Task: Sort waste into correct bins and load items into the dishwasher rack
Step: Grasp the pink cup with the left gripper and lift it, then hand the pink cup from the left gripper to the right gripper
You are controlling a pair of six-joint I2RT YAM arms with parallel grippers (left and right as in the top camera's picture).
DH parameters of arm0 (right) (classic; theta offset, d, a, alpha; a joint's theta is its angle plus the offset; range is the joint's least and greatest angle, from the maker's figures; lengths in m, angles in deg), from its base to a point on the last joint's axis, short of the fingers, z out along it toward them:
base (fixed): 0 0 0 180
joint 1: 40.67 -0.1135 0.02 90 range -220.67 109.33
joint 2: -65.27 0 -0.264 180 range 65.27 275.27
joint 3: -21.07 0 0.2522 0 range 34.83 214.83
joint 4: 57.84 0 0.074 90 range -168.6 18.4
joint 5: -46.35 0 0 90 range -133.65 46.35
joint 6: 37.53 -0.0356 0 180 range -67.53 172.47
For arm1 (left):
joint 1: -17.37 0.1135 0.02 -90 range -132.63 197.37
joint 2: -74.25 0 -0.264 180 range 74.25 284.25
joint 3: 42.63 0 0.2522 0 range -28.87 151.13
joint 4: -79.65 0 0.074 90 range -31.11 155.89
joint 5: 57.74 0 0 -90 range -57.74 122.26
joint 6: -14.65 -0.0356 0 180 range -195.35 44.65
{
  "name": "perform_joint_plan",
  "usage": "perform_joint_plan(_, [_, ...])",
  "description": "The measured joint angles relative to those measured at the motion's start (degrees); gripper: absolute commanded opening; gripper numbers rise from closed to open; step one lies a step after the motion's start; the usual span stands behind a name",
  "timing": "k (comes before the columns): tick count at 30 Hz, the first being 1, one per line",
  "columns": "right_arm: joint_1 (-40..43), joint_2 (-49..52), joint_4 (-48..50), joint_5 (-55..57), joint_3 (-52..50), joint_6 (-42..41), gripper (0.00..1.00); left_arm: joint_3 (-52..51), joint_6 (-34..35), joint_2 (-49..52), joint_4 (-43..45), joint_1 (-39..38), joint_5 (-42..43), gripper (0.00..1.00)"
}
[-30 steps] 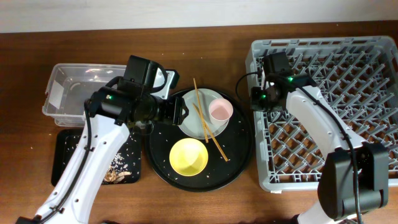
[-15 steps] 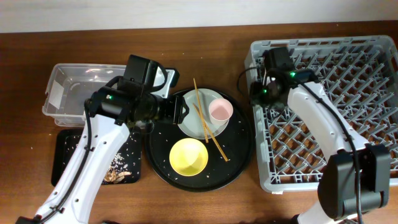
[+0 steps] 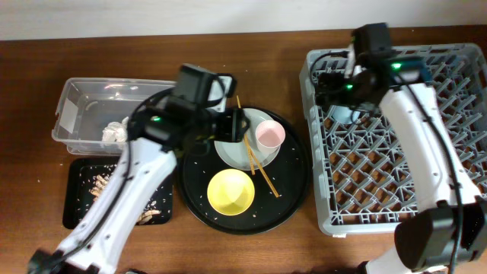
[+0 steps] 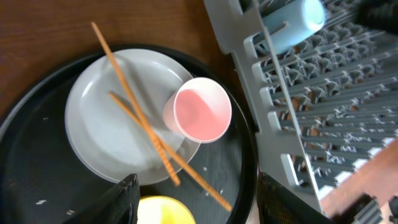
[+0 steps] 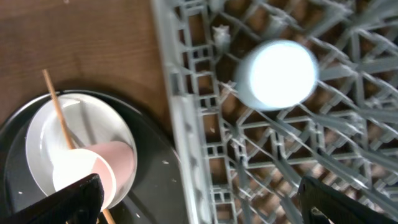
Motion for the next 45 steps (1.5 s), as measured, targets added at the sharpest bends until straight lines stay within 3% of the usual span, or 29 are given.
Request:
perform_joint_plan(11, [3.7, -0.4, -4.1, 0.0, 0.7, 0.0, 0.98, 0.0, 4.5, 16.0, 9.3, -4.3, -3.1, 0.49])
perform_joint_plan(15, [3.7, -0.4, -4.2, -0.2, 0.7, 0.0, 0.98, 0.0, 4.8, 20.2, 10.2, -4.4, -3.2, 0.29])
perform_joint_plan(19, [3.7, -0.4, -4.2, -0.2, 0.7, 0.0, 0.98, 0.0, 5.2, 22.4, 10.2, -4.4, -3.3, 0.23])
perform_joint_plan(23, [3.7, -0.4, -4.2, -0.2, 0.7, 0.1, 0.98, 0.0, 5.3, 22.8, 10.2, -4.4, -3.5, 0.01])
perform_joint_plan(35, [6.7, -0.5, -6.7, -2.1, 5.7, 4.1, 0.98, 6.0, 5.4, 22.6, 5.1, -3.2, -2.4, 0.01])
perform_joint_plan(39, [8.4, -1.6, -8.4, -8.6, 7.8, 8.5, 0.98, 9.5, 5.4, 19.6, 3.2, -0.9, 2.8, 0.00])
perform_joint_plan(41, [8.9, -2.7, -9.9, -17.1, 8.1, 14.2, 0.98, 10.9, 5.2, 16.3, 2.6, 1.5, 8.5, 0.00])
perform_joint_plan(45, [8.9, -3.1, -15.0, -36.1, 8.4, 29.2, 0.98, 11.6, 1.7, 10.3, 2.5, 9.4, 30.6, 0.00])
